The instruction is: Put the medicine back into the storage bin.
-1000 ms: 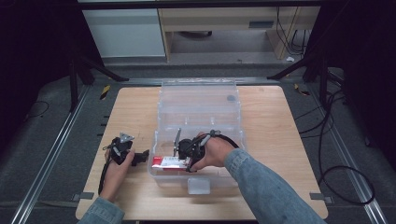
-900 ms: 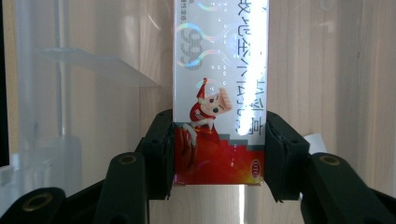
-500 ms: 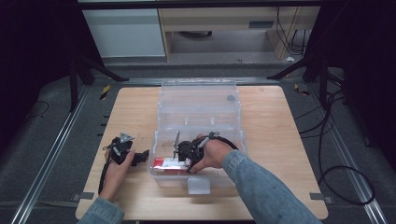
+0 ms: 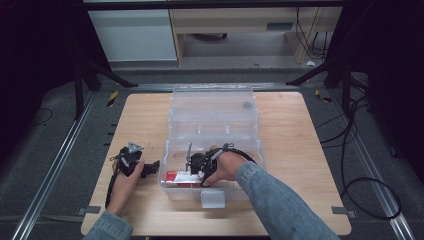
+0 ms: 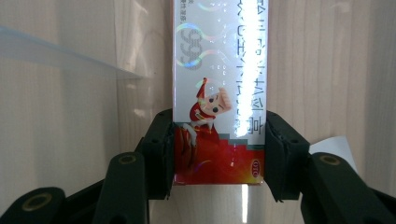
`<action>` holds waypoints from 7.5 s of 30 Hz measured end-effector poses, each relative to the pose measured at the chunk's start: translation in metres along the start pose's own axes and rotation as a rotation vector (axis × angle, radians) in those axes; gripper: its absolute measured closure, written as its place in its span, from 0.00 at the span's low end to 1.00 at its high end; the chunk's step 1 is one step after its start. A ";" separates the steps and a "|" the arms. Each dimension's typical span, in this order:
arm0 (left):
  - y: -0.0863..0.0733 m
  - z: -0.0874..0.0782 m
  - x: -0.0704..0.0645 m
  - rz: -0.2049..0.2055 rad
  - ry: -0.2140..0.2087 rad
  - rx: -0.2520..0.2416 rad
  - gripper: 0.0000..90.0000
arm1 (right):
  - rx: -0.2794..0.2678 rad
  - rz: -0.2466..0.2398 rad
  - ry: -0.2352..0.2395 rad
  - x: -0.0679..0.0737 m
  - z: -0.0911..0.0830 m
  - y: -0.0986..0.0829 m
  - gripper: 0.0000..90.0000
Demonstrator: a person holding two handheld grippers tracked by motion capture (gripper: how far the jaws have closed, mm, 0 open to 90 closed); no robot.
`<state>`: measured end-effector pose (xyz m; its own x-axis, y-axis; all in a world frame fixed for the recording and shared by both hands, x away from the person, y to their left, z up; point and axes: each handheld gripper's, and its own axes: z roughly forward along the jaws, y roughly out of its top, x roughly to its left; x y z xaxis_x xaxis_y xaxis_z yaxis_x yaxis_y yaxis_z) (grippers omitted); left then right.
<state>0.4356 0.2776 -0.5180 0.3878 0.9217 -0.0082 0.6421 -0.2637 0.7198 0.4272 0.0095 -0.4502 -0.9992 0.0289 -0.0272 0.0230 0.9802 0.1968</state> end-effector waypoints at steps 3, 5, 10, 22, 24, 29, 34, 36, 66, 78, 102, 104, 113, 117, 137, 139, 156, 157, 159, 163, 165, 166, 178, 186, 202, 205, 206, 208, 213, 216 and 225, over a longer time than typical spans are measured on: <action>0.000 0.000 0.000 0.000 0.000 0.000 0.00 | 0.006 -0.003 0.003 -0.001 0.003 0.000 0.57; 0.000 0.000 0.000 0.001 0.000 0.000 0.00 | 0.006 -0.002 0.005 -0.001 0.004 0.000 0.57; 0.000 0.000 0.000 0.001 -0.001 0.000 0.00 | 0.016 -0.004 0.015 -0.002 0.009 0.000 0.57; 0.000 0.000 0.000 0.000 -0.001 -0.001 0.00 | 0.024 0.008 0.020 -0.002 0.014 0.000 0.56; 0.000 0.000 0.000 0.001 -0.001 0.000 0.00 | 0.024 0.013 0.018 -0.002 0.014 0.001 0.56; 0.000 0.000 0.000 0.000 -0.001 0.000 0.00 | 0.011 0.028 0.014 -0.001 0.010 0.001 0.53; 0.000 0.000 0.000 0.004 -0.001 0.002 0.00 | -0.049 0.030 -0.009 0.001 -0.004 -0.002 0.54; 0.000 0.000 0.000 0.007 -0.004 0.002 0.00 | -0.061 0.040 -0.026 0.002 -0.011 -0.004 0.54; 0.041 -0.081 -0.024 0.166 -0.133 -0.106 0.04 | -0.314 0.213 -0.303 0.017 -0.120 -0.077 0.43; 0.067 -0.111 -0.026 0.248 -0.126 -0.112 0.06 | -0.319 0.298 -0.360 -0.008 -0.151 -0.105 0.41; 0.080 -0.134 -0.081 0.463 -0.267 -0.113 0.10 | -0.237 0.329 -0.425 -0.061 -0.175 -0.116 0.53; 0.079 -0.136 -0.085 0.455 -0.273 -0.107 0.10 | -0.238 0.327 -0.422 -0.063 -0.174 -0.114 0.53; 0.079 -0.126 -0.106 0.492 -0.313 -0.061 0.15 | -0.209 0.307 -0.420 -0.081 -0.162 -0.115 0.56; 0.076 -0.119 -0.114 0.538 -0.336 -0.014 0.16 | -0.210 0.300 -0.399 -0.091 -0.155 -0.116 0.60; 0.068 -0.118 -0.119 0.586 -0.428 0.029 0.37 | -0.130 0.240 -0.352 -0.105 -0.145 -0.101 0.82; 0.066 -0.119 -0.120 0.582 -0.447 0.024 0.42 | -0.129 0.239 -0.351 -0.105 -0.145 -0.101 0.83; 0.047 -0.118 -0.128 0.652 -0.501 0.099 0.46 | -0.117 0.238 -0.355 -0.104 -0.145 -0.100 0.83; 0.045 -0.115 -0.127 0.653 -0.507 0.109 0.46 | -0.117 0.238 -0.355 -0.104 -0.145 -0.100 0.83; 0.041 -0.110 -0.127 0.665 -0.499 0.135 0.48 | -0.117 0.238 -0.355 -0.104 -0.145 -0.100 0.83; 0.038 -0.106 -0.127 0.670 -0.505 0.154 0.50 | -0.117 0.235 -0.353 -0.105 -0.145 -0.100 0.83; 0.037 -0.104 -0.128 0.669 -0.509 0.160 0.54 | -0.116 0.238 -0.350 -0.105 -0.145 -0.100 0.83; 0.036 -0.102 -0.129 0.676 -0.505 0.168 0.56 | -0.115 0.237 -0.349 -0.105 -0.145 -0.099 0.83; 0.035 -0.094 -0.127 0.676 -0.525 0.189 0.83 | -0.107 0.230 -0.339 -0.106 -0.145 -0.099 0.84; 0.043 -0.087 -0.124 0.660 -0.528 0.193 0.84 | -0.102 0.241 -0.346 -0.112 -0.145 -0.099 0.85; 0.059 -0.071 -0.128 0.662 -0.501 0.170 0.84 | -0.058 0.272 -0.338 -0.137 -0.148 -0.097 0.87; 0.058 -0.072 -0.128 0.658 -0.497 0.165 0.84 | -0.084 0.271 -0.317 -0.138 -0.151 -0.099 0.88; 0.058 -0.072 -0.128 0.657 -0.496 0.164 0.84 | -0.100 0.280 -0.307 -0.136 -0.154 -0.100 0.89; 0.058 -0.071 -0.128 0.657 -0.493 0.160 0.84 | -0.107 0.280 -0.299 -0.134 -0.156 -0.100 0.90; 0.057 -0.072 -0.129 0.663 -0.474 0.154 0.83 | -0.117 0.275 -0.294 -0.130 -0.160 -0.100 0.92; 0.058 -0.073 -0.130 0.670 -0.469 0.155 0.83 | -0.126 0.273 -0.288 -0.126 -0.163 -0.101 0.94; 0.058 -0.073 -0.131 0.669 -0.460 0.156 0.82 | -0.139 0.253 -0.284 -0.116 -0.171 -0.100 0.95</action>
<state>0.3738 0.1625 -0.4246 0.9308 0.3566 0.0800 0.2511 -0.7831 0.5690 0.5354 -0.1251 -0.2994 -0.9133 0.3380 -0.2271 0.2431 0.9000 0.3618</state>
